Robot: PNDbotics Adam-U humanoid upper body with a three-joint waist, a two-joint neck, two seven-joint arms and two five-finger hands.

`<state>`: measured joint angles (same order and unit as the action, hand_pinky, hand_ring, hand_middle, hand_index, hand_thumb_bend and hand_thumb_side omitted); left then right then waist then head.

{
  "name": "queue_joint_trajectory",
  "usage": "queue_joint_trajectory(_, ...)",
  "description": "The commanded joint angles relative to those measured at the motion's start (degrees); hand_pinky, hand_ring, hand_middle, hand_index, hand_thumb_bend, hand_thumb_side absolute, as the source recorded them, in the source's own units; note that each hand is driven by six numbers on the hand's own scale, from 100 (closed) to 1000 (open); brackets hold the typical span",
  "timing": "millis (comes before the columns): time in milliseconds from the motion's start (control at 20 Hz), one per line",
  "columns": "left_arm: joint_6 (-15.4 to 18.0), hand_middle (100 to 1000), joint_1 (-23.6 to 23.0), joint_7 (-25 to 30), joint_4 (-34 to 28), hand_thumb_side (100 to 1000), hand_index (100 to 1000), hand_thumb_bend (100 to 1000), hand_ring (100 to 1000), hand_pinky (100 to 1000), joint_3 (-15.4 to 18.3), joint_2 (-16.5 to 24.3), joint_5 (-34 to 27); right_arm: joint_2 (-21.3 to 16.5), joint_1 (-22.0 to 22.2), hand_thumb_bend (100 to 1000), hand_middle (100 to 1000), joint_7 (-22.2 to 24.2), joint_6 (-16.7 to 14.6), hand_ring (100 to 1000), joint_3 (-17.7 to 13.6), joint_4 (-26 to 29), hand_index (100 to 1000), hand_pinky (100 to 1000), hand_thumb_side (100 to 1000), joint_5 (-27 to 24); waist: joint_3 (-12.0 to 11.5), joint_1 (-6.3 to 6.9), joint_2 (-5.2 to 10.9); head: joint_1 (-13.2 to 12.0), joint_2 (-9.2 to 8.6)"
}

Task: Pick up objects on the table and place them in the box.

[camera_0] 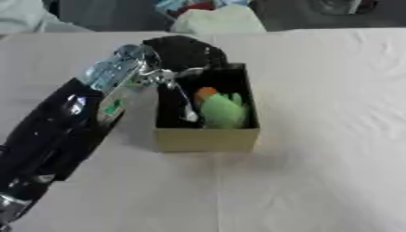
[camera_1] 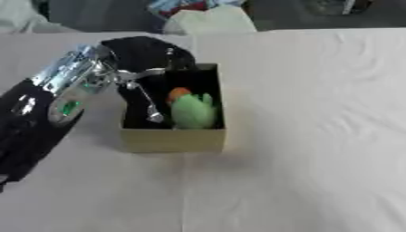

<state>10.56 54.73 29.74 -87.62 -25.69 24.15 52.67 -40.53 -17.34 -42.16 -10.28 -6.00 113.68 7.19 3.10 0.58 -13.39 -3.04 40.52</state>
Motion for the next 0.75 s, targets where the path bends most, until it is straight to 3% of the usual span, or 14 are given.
queue_joint_trajectory(50, -2.5, 870, 0.8, -4.29, -6.46, 638, 947, 534, 883, 819, 4.34, 2.65, -4.72, -1.63, -0.34, 100, 714, -0.34, -0.11, 734, -0.85, 0.91, 785, 773, 999, 0.1, -0.2, -0.27, 1.24, 0.53, 0.04)
queue_joint_trajectory(350, -10.55, 849, -1.7, -17.1, -15.47, 702, 957, 551, 856, 784, 11.3, 6.12, -20.73, -1.81, -0.29, 100, 715, -0.67, -0.29, 734, -1.02, 0.91, 785, 773, 999, 0.29, -0.64, -0.43, 1.37, 1.12, 0.12)
queue_joint_trajectory(750, -14.44, 820, -7.96, -32.69, -21.55, 742, 955, 544, 838, 786, 18.55, 9.74, -36.47, -1.79, -0.26, 100, 714, -1.03, -0.47, 736, -1.31, 0.91, 785, 773, 999, 0.52, -1.14, -0.53, 1.55, 2.07, -0.03)
